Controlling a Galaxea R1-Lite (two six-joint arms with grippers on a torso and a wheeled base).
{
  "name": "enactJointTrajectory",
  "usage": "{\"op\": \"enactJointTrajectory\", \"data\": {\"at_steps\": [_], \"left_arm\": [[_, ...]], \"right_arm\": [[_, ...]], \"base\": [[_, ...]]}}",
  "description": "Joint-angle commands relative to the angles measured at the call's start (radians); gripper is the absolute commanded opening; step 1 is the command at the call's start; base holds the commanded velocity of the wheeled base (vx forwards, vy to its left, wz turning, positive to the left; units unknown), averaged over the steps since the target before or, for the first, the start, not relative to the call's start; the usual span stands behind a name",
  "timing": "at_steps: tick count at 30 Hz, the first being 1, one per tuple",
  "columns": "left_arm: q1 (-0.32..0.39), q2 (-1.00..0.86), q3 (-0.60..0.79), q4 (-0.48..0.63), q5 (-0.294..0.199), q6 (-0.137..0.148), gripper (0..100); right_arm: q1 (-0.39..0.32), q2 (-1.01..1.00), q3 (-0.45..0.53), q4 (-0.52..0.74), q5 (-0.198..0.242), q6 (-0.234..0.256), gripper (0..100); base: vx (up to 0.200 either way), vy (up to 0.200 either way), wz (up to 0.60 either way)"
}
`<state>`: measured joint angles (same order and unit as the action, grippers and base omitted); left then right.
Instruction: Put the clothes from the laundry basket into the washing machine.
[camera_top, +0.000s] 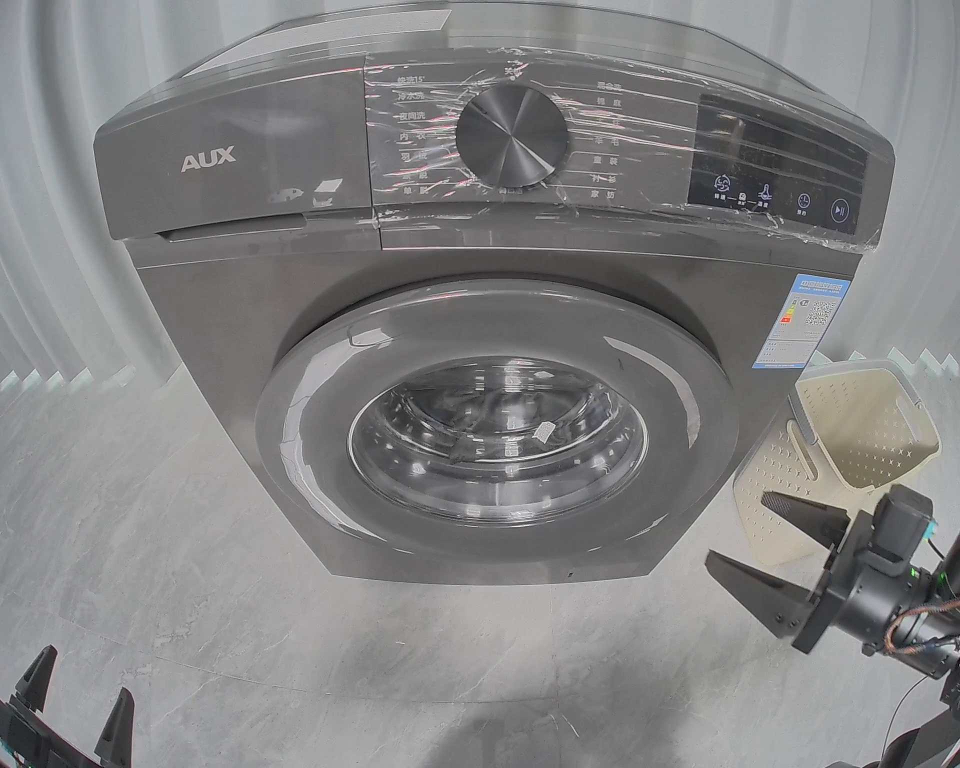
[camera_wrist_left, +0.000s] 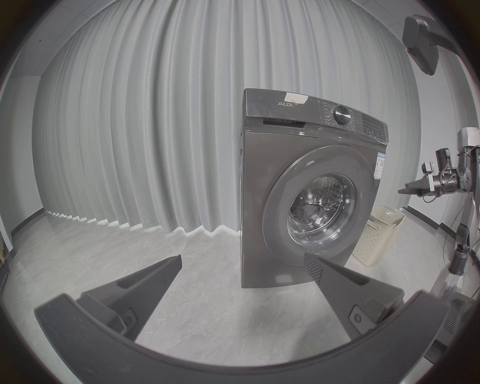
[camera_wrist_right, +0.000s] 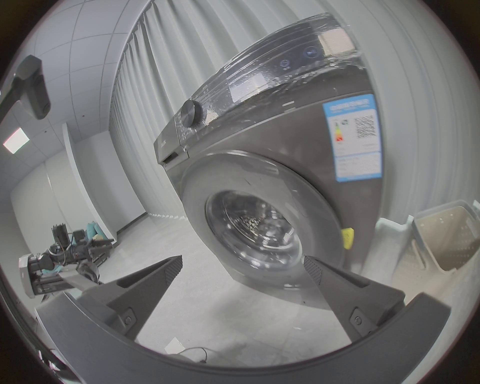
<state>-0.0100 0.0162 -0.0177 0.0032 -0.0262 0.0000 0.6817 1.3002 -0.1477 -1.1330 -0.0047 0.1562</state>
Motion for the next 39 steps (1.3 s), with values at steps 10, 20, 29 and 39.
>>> {"op": "enactJointTrajectory", "data": {"at_steps": [10,20,29,39], "left_arm": [[0.001,-0.016,0.016,0.000,0.000,0.000,100],[-0.001,-0.016,0.016,0.000,0.000,-0.005,100],[-0.001,-0.015,0.016,0.000,0.000,-0.008,100],[-0.001,-0.015,0.016,0.000,0.002,-0.014,100]], "right_arm": [[-0.295,-0.665,0.146,0.384,0.020,-0.049,100],[-0.484,-1.093,0.146,0.769,0.040,-0.053,100],[-0.538,-1.208,0.146,0.918,0.008,-0.083,100],[-0.679,-1.299,0.146,1.092,0.055,-0.147,100]], "base": [[0.000,0.000,0.00],[0.000,0.000,0.00],[0.000,0.000,0.00],[0.000,0.000,0.00]]}}
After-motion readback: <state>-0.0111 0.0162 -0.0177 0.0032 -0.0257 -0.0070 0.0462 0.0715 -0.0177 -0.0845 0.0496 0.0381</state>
